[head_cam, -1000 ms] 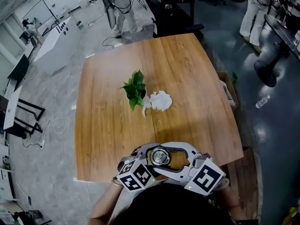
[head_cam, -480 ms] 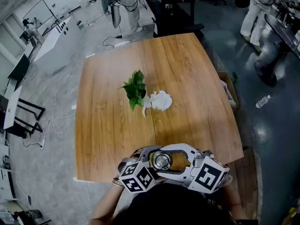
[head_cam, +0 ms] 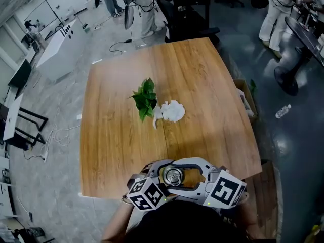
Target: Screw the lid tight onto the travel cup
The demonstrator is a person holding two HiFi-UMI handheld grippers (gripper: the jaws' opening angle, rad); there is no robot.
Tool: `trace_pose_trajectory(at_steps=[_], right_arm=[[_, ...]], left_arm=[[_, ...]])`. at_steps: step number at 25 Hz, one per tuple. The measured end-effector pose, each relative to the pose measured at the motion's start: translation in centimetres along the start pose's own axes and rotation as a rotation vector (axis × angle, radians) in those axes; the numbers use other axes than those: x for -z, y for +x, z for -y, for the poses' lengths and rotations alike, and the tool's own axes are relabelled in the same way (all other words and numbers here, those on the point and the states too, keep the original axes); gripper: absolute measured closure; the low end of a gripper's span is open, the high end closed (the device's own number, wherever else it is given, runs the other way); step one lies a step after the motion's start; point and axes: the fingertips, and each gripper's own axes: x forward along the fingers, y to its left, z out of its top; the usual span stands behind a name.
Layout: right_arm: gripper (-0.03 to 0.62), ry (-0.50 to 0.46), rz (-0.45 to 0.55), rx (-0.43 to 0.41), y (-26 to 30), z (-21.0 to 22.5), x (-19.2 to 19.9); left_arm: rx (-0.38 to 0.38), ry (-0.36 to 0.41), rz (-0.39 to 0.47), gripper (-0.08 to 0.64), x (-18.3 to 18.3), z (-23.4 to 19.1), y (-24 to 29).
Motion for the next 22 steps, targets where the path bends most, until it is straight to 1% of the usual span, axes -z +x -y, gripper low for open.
trace_pose_trajectory(at_steps=[1,2,3,4,7,8,9,10,11,14,15,16,17,18,19,21,22], right_arm=[[0.325,0.002,-0.002,-0.028,-0.1,-0.2,0.1],[0.325,0.005,0.002,-0.027,-0.2,-0.1,0.1],[0.325,0.011,0.012,0.005,-0.1,0.3,0.0],[0.325,0.025,0.027,0.067,-0.1,1.0,-0.1],[0.325,0.087,0.090,0.322,0.1,3.4,-0.6],[0.325,0.100,0.111,0.376,0.1,3.8,-0.8],[0.325,0.110,0.128,0.394,0.1,3.9,-1.0],[0.325,0.119,0.135,0.377,0.1,3.7,-1.0],[0.324,0.120,0.129,0.333,0.1,3.3,-1.0],[0.324,0.058,0.060,0.153,-0.1,1.5,-0.8],[0.324,0.034,0.038,0.108,-0.1,1.0,-0.6],[0.324,0.018,0.024,0.087,-0.1,0.7,-0.4],[0.324,0.013,0.021,0.095,-0.1,0.8,-0.2],[0.325,0.023,0.029,0.131,0.0,1.1,-0.2],[0.325,0.045,0.047,0.192,0.0,1.8,-0.4],[0.325,0.100,0.095,0.343,-0.2,3.4,-0.7],[0.325,0.117,0.113,0.396,-0.3,4.0,-0.7]], left_arm=[[0.019,0.020,-0.006,0.169,0.1,0.2,-0.1],[0.017,0.019,-0.010,0.169,0.1,0.1,-0.1],[-0.006,-0.001,-0.011,0.169,0.0,-0.3,-0.1],[-0.049,-0.040,-0.010,0.169,0.0,-1.1,-0.1],[-0.216,-0.181,-0.012,0.169,-0.1,-3.7,-0.2],[-0.250,-0.208,-0.011,0.169,-0.2,-4.2,-0.2],[-0.258,-0.217,-0.005,0.169,-0.3,-4.3,-0.1],[-0.241,-0.211,0.004,0.169,-0.5,-4.1,-0.1],[-0.202,-0.187,0.015,0.169,-0.6,-3.5,0.0],[-0.040,-0.053,0.021,0.169,-0.8,-1.0,0.1],[-0.008,-0.020,0.014,0.169,-0.7,-0.4,0.2],[0.003,-0.007,0.008,0.169,-0.7,-0.2,0.2],[-0.008,-0.017,0.005,0.169,-0.6,-0.3,0.3],[-0.037,-0.047,0.005,0.169,-0.6,-0.6,0.4],[-0.080,-0.089,0.009,0.169,-0.7,-1.2,0.4],[-0.185,-0.181,0.017,0.169,-0.9,-2.7,0.4],[-0.231,-0.213,0.019,0.167,-0.9,-3.3,0.4]])
